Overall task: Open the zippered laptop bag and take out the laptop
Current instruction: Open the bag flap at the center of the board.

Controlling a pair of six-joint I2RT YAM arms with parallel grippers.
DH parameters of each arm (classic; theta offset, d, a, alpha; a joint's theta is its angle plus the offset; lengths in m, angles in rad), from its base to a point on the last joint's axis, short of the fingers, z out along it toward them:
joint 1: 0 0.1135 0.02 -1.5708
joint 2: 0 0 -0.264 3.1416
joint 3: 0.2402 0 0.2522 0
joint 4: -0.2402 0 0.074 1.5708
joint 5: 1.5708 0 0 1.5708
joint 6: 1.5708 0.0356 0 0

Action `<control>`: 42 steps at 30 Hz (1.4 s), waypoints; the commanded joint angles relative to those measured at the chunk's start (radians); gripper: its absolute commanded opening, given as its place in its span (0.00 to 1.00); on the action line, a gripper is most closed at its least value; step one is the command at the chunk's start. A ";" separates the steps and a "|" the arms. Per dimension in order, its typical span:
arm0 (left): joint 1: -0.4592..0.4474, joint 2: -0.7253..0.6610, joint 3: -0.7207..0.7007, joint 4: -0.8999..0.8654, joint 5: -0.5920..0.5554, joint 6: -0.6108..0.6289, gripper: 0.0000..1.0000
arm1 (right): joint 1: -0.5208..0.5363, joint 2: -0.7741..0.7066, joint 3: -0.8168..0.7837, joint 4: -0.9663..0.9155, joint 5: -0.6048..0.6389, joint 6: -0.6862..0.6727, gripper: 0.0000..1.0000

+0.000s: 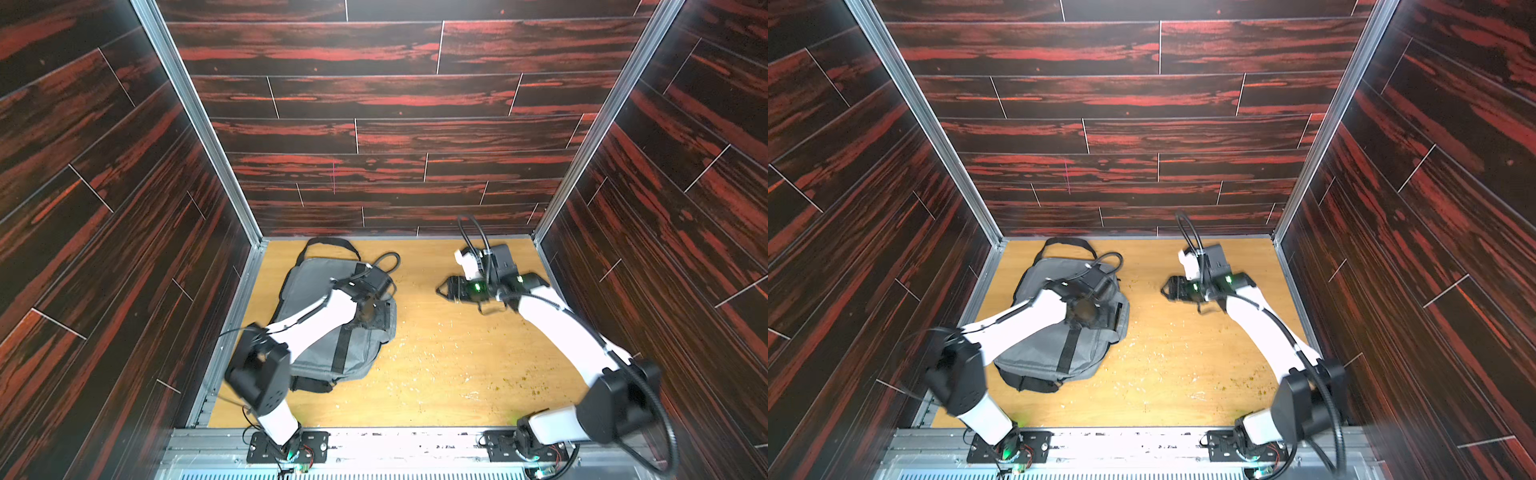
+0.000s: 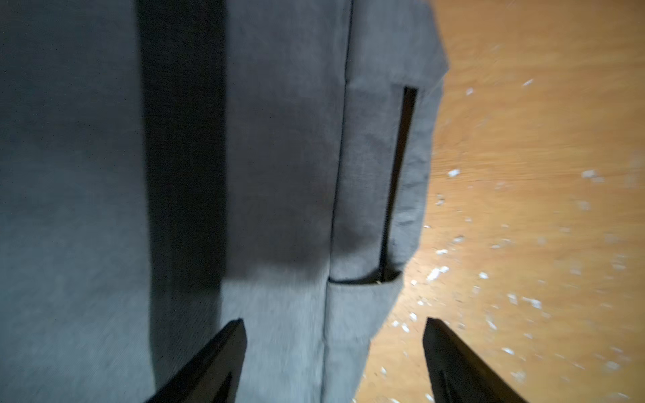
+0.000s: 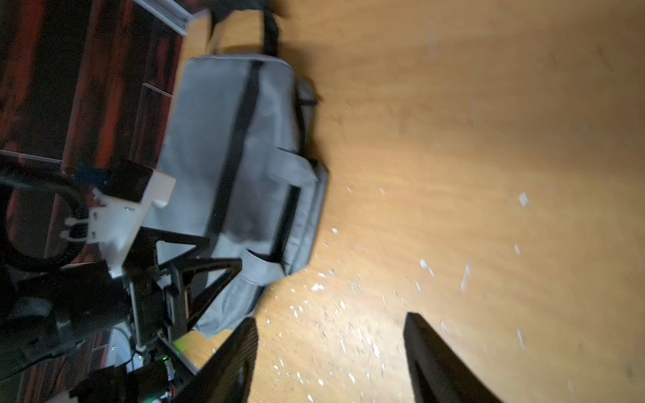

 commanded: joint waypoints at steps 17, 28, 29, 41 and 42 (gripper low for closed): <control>-0.058 0.326 0.232 -0.077 -0.295 0.063 0.62 | -0.003 -0.245 -0.386 0.181 0.018 0.223 0.73; -0.064 0.356 0.217 -0.058 -0.232 0.076 0.20 | -0.002 -0.240 -0.404 0.192 0.015 0.226 0.73; -0.064 0.348 0.225 -0.069 -0.237 0.075 0.15 | -0.002 -0.242 -0.407 0.191 0.015 0.227 0.73; -0.060 0.224 0.363 -0.214 -0.260 0.098 0.00 | 0.017 -0.209 -0.424 0.302 -0.057 0.265 0.73; -0.059 0.212 0.373 -0.228 -0.261 0.103 0.00 | 0.028 -0.203 -0.429 0.330 -0.069 0.281 0.73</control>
